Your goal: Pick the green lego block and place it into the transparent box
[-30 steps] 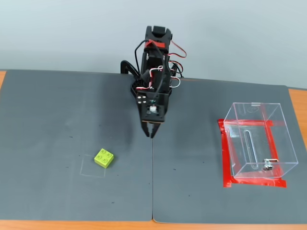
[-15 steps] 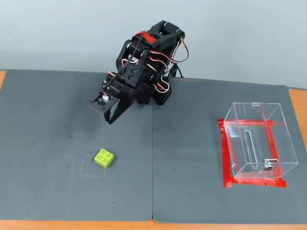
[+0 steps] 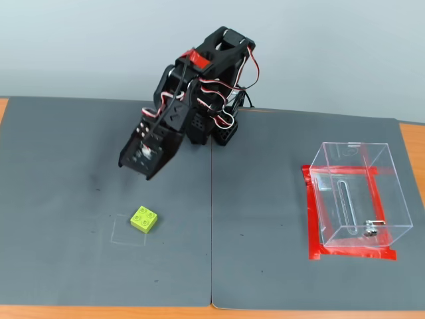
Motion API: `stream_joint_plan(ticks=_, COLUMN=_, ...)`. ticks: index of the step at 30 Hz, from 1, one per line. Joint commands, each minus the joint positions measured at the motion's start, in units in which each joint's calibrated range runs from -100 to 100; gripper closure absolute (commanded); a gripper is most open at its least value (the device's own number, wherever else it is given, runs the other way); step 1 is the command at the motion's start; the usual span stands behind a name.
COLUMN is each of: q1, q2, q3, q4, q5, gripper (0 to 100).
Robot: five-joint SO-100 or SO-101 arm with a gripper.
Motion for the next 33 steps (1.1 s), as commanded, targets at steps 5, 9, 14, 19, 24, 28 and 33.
stream_joint_plan(ticks=5, q1=-2.42, q2=5.58, q3=-1.21, q4=-9.07, q5=0.03, gripper=70)
stream_joint_plan(ticks=9, q1=-3.69, q2=9.05, q3=-1.21, q4=-12.80, q5=-0.13, gripper=65)
stream_joint_plan(ticks=14, q1=-3.69, q2=13.29, q3=-2.12, q4=-14.62, q5=-0.18, gripper=62)
stream_joint_plan(ticks=19, q1=-3.69, q2=16.09, q3=-2.12, q4=-18.27, q5=-0.18, gripper=62)
stream_joint_plan(ticks=24, q1=-3.84, q2=18.97, q3=-2.21, q4=-21.13, q5=-0.23, gripper=62)
stream_joint_plan(ticks=28, q1=-4.88, q2=20.84, q3=-2.39, q4=-21.31, q5=-0.23, gripper=62)
stream_joint_plan(ticks=33, q1=-5.93, q2=23.12, q3=-3.75, q4=-21.39, q5=-0.23, gripper=62)
